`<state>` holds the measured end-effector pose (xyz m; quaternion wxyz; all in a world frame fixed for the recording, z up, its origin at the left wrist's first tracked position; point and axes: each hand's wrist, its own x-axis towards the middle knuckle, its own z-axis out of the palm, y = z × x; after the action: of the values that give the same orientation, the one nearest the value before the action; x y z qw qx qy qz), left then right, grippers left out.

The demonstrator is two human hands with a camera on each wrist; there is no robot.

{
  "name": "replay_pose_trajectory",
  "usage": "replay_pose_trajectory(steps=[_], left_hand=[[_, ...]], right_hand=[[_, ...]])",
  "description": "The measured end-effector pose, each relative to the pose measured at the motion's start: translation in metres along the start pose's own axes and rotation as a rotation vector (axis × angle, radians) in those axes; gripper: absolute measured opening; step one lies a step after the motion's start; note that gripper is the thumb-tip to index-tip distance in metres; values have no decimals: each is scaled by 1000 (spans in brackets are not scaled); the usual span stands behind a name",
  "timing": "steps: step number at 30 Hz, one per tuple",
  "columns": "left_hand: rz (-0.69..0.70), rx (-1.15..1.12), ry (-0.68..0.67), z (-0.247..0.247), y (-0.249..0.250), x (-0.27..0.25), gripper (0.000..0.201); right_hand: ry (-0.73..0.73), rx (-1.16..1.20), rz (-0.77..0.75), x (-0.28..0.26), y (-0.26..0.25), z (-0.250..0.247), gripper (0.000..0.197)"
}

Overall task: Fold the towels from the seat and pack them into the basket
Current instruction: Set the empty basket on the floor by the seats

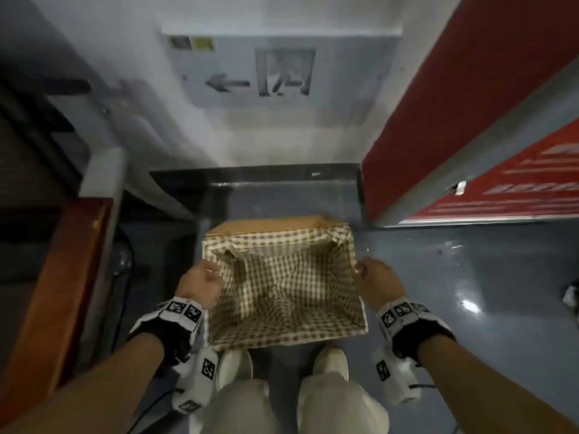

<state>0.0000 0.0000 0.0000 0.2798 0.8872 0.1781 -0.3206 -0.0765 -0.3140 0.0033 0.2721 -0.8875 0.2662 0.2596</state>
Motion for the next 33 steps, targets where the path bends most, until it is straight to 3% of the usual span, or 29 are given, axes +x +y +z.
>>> replay_pose_trajectory(steps=[5,9,11,13,16,21,28,33], left_hand=[[-136,16,95,70,-59,60,54],[-35,46,359,103,-82,79,49],[-130,-95,446,108,-87,86,48],[-220,-58,356,111,-94,89,40],[-218,-27,285,101,-97,90,39],[-146,-100,300,58,-72,50,32],[-57,-126,203,-13,-22,-80,35],[20,-142,122,-39,-9,-152,33]], right_hand=[[57,18,178,56,46,84,42],[97,26,181,81,71,124,25],[182,73,161,88,78,131,20],[243,112,138,88,80,133,20],[316,123,160,75,73,130,20],[346,153,304,2,64,97,19],[413,339,521,-163,58,41,32],[456,433,648,-256,68,33,37]])
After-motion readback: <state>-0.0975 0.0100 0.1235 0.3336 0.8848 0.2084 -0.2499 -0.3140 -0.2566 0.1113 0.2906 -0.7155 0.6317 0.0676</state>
